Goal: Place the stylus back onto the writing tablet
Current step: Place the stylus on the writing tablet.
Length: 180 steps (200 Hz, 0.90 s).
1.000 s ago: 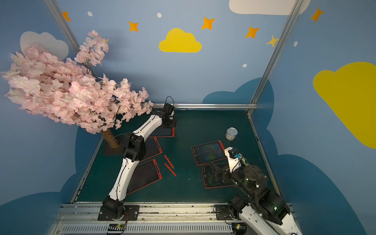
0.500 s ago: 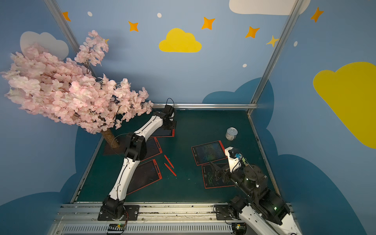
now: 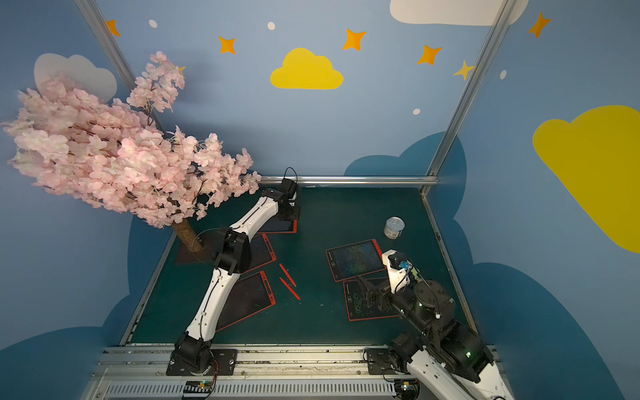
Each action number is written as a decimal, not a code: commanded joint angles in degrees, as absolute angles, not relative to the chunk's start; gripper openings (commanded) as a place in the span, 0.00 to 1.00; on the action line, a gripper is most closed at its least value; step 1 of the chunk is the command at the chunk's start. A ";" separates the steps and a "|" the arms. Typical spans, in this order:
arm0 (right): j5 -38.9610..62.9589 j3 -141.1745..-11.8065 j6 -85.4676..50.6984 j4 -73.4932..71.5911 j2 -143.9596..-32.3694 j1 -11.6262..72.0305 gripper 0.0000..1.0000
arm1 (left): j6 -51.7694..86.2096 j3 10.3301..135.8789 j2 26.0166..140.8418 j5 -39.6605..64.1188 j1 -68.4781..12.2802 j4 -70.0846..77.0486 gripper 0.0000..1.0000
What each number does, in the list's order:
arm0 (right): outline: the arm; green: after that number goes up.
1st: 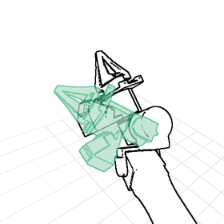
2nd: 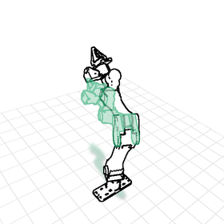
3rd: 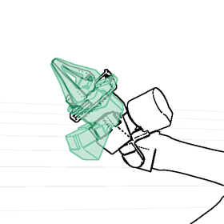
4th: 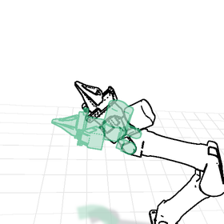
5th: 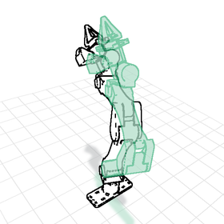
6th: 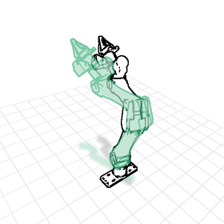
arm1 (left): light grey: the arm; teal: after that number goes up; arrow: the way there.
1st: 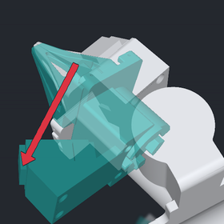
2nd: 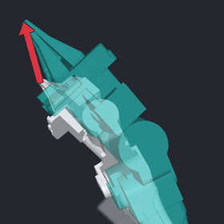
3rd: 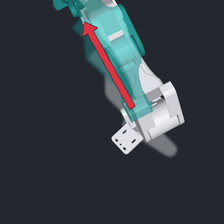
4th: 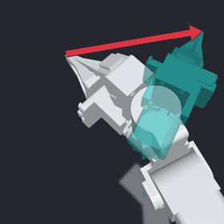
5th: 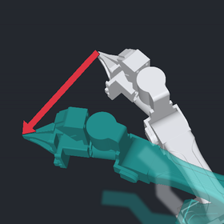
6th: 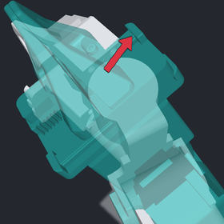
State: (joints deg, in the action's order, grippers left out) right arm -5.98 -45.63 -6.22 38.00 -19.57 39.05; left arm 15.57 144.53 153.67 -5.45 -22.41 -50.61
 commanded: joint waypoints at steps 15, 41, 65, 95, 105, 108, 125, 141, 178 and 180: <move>-5.63 -45.20 -6.74 37.67 -19.89 38.76 0.98 | 14.60 144.67 155.78 -6.13 -22.83 -54.55 0.04; -5.62 -45.24 -6.77 37.62 -19.96 38.68 0.98 | 13.31 144.48 155.80 -6.62 -23.68 -55.84 0.04; -5.62 -45.22 -6.77 37.71 -19.95 38.67 0.98 | 11.67 143.67 155.83 -8.17 -24.80 -56.98 0.04; -5.54 -45.18 -6.85 37.72 -19.87 38.67 0.98 | 10.34 142.82 155.96 -10.47 -25.91 -58.30 0.04; -5.46 -45.20 -6.94 37.73 -19.91 38.63 0.98 | 10.06 142.82 156.11 -10.99 -26.32 -58.65 0.04; -5.45 -45.23 -6.92 37.71 -19.97 38.64 0.98 | 9.94 142.80 156.17 -11.10 -26.38 -58.75 0.04; -5.45 -45.26 -6.88 37.76 -19.96 38.67 0.98 | 9.10 142.90 156.52 -12.10 -27.02 -59.08 0.04; -5.37 -45.26 -6.87 37.75 -20.05 38.67 0.98 | 8.44 143.32 156.88 -13.05 -27.51 -59.49 0.04; -5.22 -45.27 -7.12 37.71 -19.97 38.67 0.98 | 7.35 145.75 158.44 -14.65 -27.99 -61.46 0.04; -5.22 -45.24 -7.05 37.71 -19.96 38.67 0.98 | 7.35 145.73 158.46 -14.76 -28.03 -61.51 0.04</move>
State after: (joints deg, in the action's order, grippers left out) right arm -5.91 -45.63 -6.63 38.00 -19.57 38.79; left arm 8.93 145.60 154.12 -16.34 -26.72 -54.96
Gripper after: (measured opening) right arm 0.979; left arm 0.048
